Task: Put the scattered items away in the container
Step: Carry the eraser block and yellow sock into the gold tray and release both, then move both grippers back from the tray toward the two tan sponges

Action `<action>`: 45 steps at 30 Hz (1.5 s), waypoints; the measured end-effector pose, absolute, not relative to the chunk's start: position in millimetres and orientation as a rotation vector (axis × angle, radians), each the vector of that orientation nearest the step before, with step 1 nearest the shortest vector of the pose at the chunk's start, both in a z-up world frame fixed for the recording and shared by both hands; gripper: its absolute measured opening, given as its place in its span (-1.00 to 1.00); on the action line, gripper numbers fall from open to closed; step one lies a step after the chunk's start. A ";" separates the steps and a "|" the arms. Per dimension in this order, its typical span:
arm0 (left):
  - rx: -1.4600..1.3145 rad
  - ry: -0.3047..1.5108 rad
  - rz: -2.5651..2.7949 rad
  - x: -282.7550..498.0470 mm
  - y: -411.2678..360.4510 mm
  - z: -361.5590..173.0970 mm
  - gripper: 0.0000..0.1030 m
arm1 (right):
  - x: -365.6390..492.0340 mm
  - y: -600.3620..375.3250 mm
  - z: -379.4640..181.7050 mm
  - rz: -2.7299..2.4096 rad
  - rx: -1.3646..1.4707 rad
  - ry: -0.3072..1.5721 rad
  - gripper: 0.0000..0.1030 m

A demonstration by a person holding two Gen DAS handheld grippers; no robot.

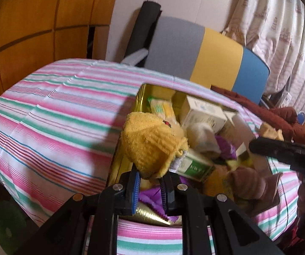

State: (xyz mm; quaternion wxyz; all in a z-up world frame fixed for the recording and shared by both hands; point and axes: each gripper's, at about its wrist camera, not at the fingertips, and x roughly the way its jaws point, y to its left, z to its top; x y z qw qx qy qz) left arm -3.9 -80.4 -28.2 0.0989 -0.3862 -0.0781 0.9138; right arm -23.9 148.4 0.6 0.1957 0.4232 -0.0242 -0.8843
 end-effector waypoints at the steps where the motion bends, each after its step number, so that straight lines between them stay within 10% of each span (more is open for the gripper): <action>1: -1.151 -0.218 2.699 -3.6 -78.4 -28.6 -0.61 | -26.2 147.2 -0.6 -2.487 1.192 -0.078 0.28; 7: -1.115 -0.184 2.747 4.2 -75.6 -23.2 -0.13 | -26.2 151.0 -2.6 -2.487 1.200 -0.134 0.45; 13: -1.018 -0.290 2.810 7.7 -87.5 -11.1 -0.12 | -18.1 164.5 -1.2 -2.513 1.194 -0.133 0.38; 18: -1.019 -0.348 2.824 8.0 -92.6 -10.7 -0.12 | -15.4 153.6 -4.8 -2.449 1.197 -0.066 -0.13; 45: -1.040 -0.218 2.668 11.3 -12.7 0.5 -0.02 | -18.5 200.4 1.5 -2.557 1.180 -0.005 0.12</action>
